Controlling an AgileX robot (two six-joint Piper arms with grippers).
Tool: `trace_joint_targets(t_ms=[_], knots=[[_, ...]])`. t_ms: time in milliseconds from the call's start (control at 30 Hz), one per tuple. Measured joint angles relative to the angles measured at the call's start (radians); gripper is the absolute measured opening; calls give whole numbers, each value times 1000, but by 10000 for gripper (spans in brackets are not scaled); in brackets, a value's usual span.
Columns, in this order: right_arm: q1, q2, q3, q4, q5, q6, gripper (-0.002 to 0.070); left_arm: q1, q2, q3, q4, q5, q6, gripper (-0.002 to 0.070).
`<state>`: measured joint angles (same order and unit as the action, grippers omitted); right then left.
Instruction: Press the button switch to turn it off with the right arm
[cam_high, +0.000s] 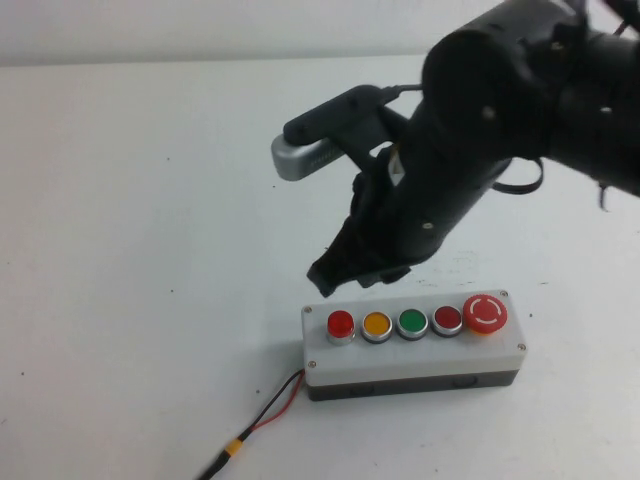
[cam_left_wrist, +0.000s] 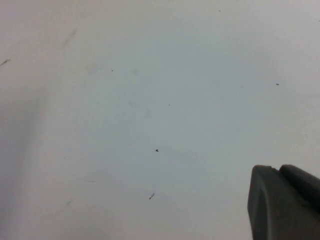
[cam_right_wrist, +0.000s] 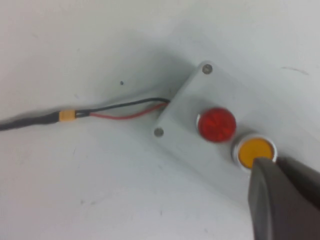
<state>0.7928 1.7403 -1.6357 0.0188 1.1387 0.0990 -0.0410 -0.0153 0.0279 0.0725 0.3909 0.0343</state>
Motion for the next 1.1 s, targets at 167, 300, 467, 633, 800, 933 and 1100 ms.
trace_joint_targets(t_ms=[167, 300, 467, 633, 800, 933, 1100], knots=[[0, -184, 155, -2, -12, -15, -15, 0, 0, 0, 0, 0, 0, -2], [0, -332, 306, -6, -62, -7, -15, 0, 0, 0, 0, 0, 0, -2], [-2, -488, 444, -8, -85, -5, -15, 0, 0, 0, 0, 0, 0, -2], [-2, -558, 462, 8, -24, -5, -15, 0, 0, 0, 0, 0, 0, -2], [-2, -561, 464, 7, 26, -24, -16, 0, 0, 0, 0, 0, 0, -2], [-2, -564, 465, -10, 24, -30, -16, 0, 0, 0, 0, 0, 0, -2], [-33, -617, 533, -60, -97, -46, -16, 0, 0, 0, 0, 0, 0, -2]])
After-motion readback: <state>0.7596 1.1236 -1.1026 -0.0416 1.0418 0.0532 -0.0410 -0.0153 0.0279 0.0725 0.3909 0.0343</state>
